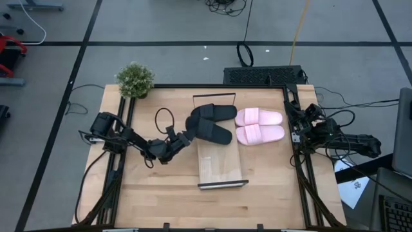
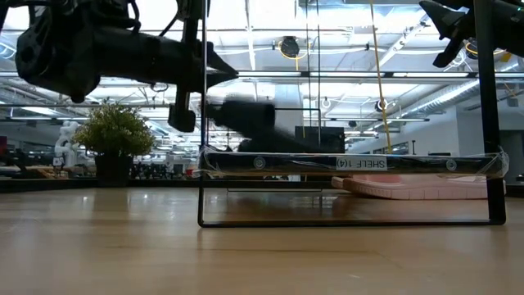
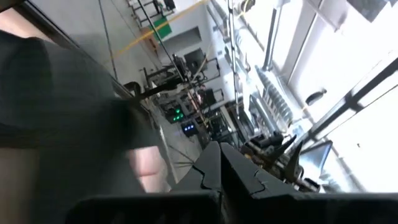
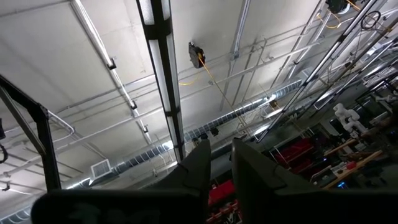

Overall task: Pick and place slides into the shelf
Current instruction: Put the black slide on the shelf

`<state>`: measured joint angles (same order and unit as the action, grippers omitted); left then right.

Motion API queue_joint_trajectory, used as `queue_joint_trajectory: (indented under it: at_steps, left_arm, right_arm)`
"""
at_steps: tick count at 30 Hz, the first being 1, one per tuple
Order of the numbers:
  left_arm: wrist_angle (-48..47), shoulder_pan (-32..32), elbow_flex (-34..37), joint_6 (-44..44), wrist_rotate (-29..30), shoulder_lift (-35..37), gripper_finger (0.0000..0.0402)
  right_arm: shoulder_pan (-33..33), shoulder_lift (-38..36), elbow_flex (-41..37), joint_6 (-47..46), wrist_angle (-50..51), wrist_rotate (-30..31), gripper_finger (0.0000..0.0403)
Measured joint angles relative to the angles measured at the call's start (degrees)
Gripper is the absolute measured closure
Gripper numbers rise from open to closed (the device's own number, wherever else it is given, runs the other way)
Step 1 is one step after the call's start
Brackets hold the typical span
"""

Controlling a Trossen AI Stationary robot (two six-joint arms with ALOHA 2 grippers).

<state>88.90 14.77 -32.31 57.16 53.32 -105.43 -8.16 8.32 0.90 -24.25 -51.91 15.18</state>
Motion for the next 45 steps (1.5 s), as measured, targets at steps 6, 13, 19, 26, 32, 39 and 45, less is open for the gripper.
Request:
queue_joint_trajectory:
  at_steps: [6, 13, 19, 26, 32, 39, 45]
  left_arm:
    - [-0.3, 2.6, -0.8, 1.4, 6.5, 0.0, 0.0401]
    - [0.0, 4.9, -0.9, -1.0, 9.4, 0.0, 0.0401]
    - [0.1, 7.3, 0.4, -5.9, 10.1, 2.4, 0.0401]
    - [-2.6, 11.8, 8.3, -15.0, 9.7, 10.8, 0.0401]
    - [-19.4, 12.4, 15.0, -4.0, 7.8, 17.3, 0.0395]
    - [-28.4, 7.0, 18.9, 3.5, -1.5, 20.7, 0.0374]
    - [-28.8, 0.2, 20.1, 3.5, -12.5, 20.7, 0.0353]
  right_arm:
    - [0.0, 0.0, 0.0, 0.9, 0.0, 0.0, 0.0348]
    - [0.0, 0.0, 0.0, 0.9, 0.0, 0.0, 0.0348]
    - [0.0, 0.0, 0.0, -0.4, 0.0, -0.3, 0.0348]
    - [0.0, 0.0, 0.0, -0.8, 0.0, -0.5, 0.0348]
    - [0.0, 0.0, 0.0, -0.6, 0.0, -1.3, 0.0348]
    - [0.0, 1.3, 0.0, -2.0, 0.6, -4.9, 0.0348]
    - [0.0, 4.1, 0.0, -4.7, 0.4, -4.9, 0.0348]
